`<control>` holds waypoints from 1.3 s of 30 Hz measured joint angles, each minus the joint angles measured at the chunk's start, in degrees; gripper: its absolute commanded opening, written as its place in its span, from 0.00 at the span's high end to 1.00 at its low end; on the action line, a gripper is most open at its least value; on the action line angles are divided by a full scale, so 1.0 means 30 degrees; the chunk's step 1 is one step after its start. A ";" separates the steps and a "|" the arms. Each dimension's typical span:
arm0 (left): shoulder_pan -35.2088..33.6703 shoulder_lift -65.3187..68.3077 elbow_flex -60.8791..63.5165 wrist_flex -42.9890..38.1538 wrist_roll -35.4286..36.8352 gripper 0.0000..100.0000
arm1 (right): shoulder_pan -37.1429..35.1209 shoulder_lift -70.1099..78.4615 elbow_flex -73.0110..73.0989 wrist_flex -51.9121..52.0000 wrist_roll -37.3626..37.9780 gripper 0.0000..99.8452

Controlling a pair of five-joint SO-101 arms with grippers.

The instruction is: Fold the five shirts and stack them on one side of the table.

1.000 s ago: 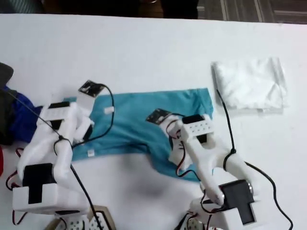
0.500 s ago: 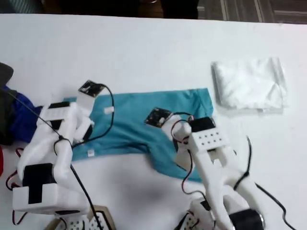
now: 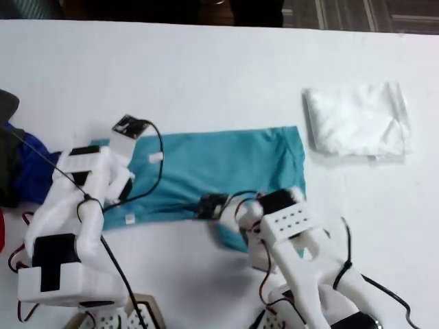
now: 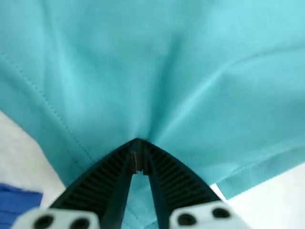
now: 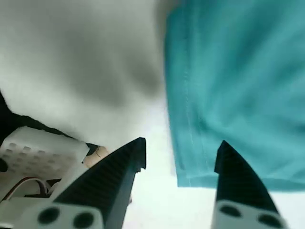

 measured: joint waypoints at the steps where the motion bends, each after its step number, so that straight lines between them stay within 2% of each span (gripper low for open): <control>1: 0.0000 0.0000 0.0000 0.0000 0.0000 0.97 | -0.0557 0.0000 0.0293 -0.0176 0.0000 0.76; 9: 0.0000 0.0000 0.0000 0.0000 0.0000 0.97 | -0.1172 -0.0029 0.1553 -0.2637 0.0088 0.76; 15: 0.0000 0.0000 0.0000 0.0000 0.0000 0.97 | -0.0059 -0.0029 0.2168 -0.4190 0.0469 0.76; 21: 0.0000 0.0000 0.0000 0.0000 0.0000 0.97 | 0.0703 -0.0029 0.2374 -0.4659 0.1055 0.76; 39: 0.0000 0.0000 0.0000 0.0000 0.0000 0.97 | 0.0821 -0.0410 0.3341 -0.4835 0.2403 0.80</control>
